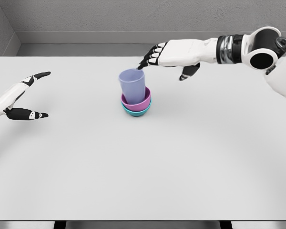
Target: Stacking bowl and cup with both arms
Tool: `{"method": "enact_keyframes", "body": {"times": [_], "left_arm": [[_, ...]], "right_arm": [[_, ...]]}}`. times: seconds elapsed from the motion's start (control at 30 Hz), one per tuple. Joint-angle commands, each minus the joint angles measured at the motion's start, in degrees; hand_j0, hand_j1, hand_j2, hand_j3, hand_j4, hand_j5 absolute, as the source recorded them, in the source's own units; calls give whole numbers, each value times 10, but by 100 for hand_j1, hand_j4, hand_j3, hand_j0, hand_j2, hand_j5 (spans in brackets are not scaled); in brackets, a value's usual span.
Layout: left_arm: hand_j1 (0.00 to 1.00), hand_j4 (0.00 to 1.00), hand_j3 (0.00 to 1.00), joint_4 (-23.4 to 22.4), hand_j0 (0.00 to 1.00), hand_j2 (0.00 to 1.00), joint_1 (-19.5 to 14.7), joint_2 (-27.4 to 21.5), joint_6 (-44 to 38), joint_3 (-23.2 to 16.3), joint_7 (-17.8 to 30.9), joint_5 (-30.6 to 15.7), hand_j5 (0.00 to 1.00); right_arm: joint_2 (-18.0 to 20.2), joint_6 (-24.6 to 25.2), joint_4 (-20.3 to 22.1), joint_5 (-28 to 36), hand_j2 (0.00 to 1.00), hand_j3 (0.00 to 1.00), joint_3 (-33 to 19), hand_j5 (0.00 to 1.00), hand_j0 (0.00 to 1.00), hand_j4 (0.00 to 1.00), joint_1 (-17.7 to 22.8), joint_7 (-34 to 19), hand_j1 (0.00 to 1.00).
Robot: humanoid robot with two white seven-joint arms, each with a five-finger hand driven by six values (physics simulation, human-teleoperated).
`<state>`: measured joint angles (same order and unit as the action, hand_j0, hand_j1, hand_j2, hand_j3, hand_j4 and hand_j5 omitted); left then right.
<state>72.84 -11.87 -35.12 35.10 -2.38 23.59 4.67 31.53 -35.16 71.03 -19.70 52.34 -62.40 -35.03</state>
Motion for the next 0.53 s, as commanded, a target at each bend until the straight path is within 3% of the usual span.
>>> {"method": "enact_keyframes", "body": {"times": [0.0,0.1,0.5], "left_arm": [[100,100,100,0,100,100,0,0,-1,0,0,-5,100],[100,100,100,1,100,100,0,0,-1,0,0,-5,100],[100,100,100,2,100,100,0,2,-1,0,0,-5,100]], "right_arm": [[11,2,-48,4,100,100,-3,100,100,100,0,0,100],[13,2,-97,4,100,100,-7,100,100,100,1,0,100],[25,2,-98,4,100,100,-7,100,100,100,8,0,100]]}}
